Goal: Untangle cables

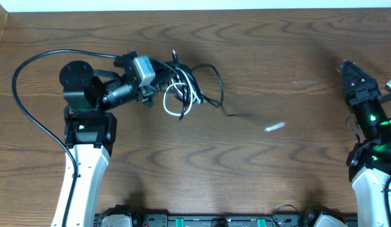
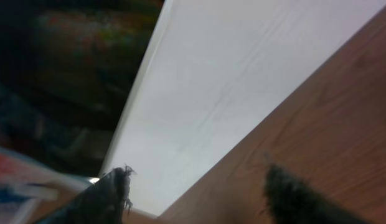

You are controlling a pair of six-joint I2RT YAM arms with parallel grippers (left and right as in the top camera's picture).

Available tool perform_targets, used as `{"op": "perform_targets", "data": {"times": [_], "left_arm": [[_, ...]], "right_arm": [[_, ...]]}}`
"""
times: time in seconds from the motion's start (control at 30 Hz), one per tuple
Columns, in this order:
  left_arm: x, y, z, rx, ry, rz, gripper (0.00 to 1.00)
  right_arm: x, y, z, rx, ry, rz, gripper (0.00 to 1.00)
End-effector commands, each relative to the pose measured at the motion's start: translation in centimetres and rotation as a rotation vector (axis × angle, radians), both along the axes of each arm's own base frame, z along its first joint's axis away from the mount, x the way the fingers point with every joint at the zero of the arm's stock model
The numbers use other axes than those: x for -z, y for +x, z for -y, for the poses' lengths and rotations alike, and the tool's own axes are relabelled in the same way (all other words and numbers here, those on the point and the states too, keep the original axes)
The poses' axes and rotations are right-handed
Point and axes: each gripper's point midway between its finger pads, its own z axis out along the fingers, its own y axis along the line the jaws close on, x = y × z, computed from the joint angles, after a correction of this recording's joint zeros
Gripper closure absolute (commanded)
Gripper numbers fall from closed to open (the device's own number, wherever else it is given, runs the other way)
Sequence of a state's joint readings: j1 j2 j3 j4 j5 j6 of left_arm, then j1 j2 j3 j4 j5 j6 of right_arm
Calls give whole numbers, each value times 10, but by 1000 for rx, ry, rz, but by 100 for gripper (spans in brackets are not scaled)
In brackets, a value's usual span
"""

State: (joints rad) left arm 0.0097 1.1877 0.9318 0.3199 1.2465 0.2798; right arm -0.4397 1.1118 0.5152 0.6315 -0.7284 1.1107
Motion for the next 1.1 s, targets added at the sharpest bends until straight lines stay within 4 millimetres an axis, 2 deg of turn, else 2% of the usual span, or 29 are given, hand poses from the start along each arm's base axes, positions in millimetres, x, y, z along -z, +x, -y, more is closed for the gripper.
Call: {"op": "perform_targets", "data": {"times": [0.0, 0.3, 0.47, 0.5, 0.53, 0.57, 0.63, 0.67, 0.73, 0.93, 1.07], "left_arm": [[-7, -24, 7, 158, 27, 111, 92], [0, -20, 7, 173, 28, 101, 92], [-12, -20, 8, 174, 22, 153, 93], [-15, -21, 8, 173, 17, 158, 92], [-19, -19, 7, 161, 9, 160, 92], [-23, -16, 7, 141, -1, 153, 92], [-36, -3, 2, 54, -53, 117, 92], [-46, 4, -2, 3, -105, 81, 92], [-56, 7, -5, -24, -156, 40, 93], [-71, 2, 1, -4, -254, -54, 93], [-71, -6, 16, 44, -253, -63, 93]], "right_arm": [[-5, -4, -25, -126, -52, 25, 14], [-5, -13, -60, -282, -124, 64, 13], [-5, -16, -80, -351, -142, 77, 10], [-5, -17, -85, -368, -146, 80, 7], [-5, -19, -93, -395, -164, 92, 1], [-5, -21, -100, -422, -189, 109, 1], [-4, -32, -126, -527, -305, 192, 1], [-4, -41, -145, -603, -392, 269, 1], [-3, -49, -163, -658, -471, 344, 1], [-4, -74, -218, -783, -676, 591, 1], [-4, -78, -241, -773, -721, 638, 1]]}}
